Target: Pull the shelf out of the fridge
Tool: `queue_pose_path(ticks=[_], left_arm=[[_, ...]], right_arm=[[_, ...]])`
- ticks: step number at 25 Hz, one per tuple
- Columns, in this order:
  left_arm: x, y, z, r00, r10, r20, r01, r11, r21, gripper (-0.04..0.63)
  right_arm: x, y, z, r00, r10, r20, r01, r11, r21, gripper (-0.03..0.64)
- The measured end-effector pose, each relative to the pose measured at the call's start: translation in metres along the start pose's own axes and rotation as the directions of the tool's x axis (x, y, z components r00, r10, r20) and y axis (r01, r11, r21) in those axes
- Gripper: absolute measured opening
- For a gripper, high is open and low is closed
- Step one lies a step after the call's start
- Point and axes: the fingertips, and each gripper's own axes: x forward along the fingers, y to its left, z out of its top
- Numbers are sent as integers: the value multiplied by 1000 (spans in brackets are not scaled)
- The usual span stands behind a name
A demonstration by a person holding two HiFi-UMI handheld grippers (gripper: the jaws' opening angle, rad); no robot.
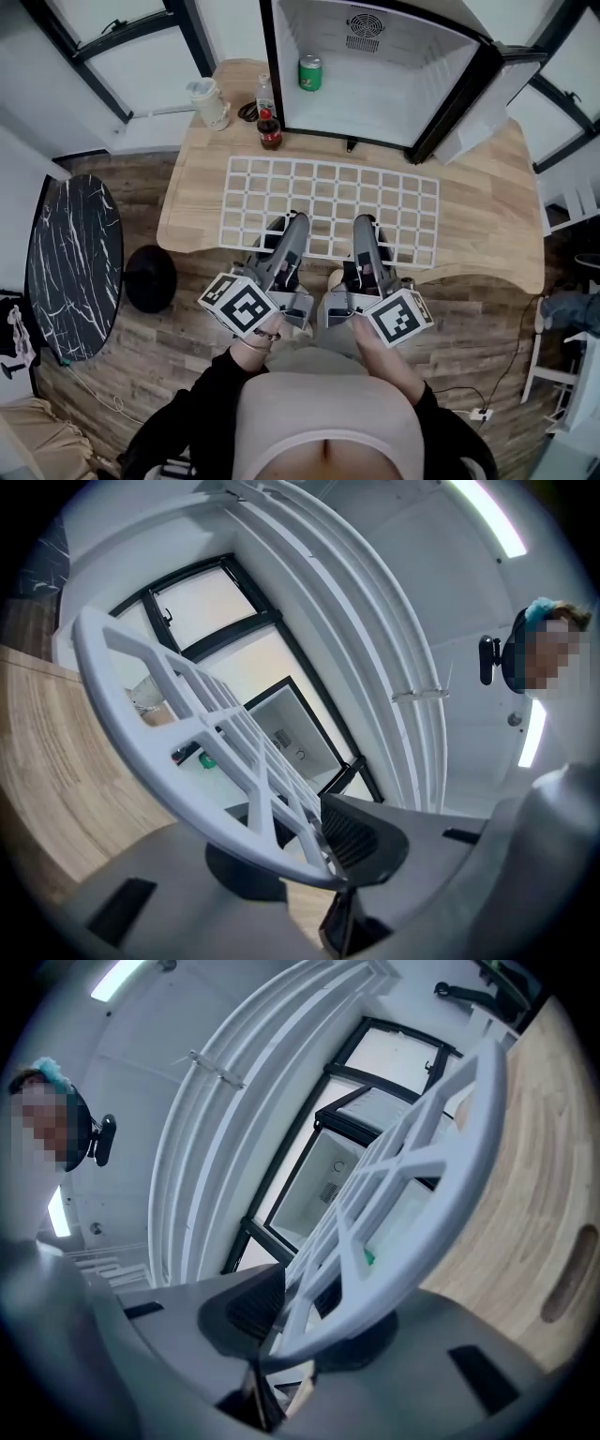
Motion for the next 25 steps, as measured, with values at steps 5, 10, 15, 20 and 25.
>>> queue_pose_path(ticks=[5,10,15,20,25], left_arm=[[-23,-13,-5,1000,-20,-12,20,1000,1,101],[-36,-23,-6,1000,-29,-10,29,1000,11,101],[-45,-27,-7,1000,-23,-5,23,1000,7,101],[-51,-26,-12,1000,-25,-17,25,1000,0,101],[-54,-30,-15,999,-32,-18,32,999,5,101]], right_arm=[[-26,13,-5,1000,-9,18,10,1000,-9,107],[-38,21,-7,1000,0,22,0,1000,-8,107],[-45,27,-9,1000,0,12,0,1000,-8,107],[-52,25,-13,1000,-10,11,10,1000,2,106],[-57,25,-13,1000,0,19,0,1000,7,107]])
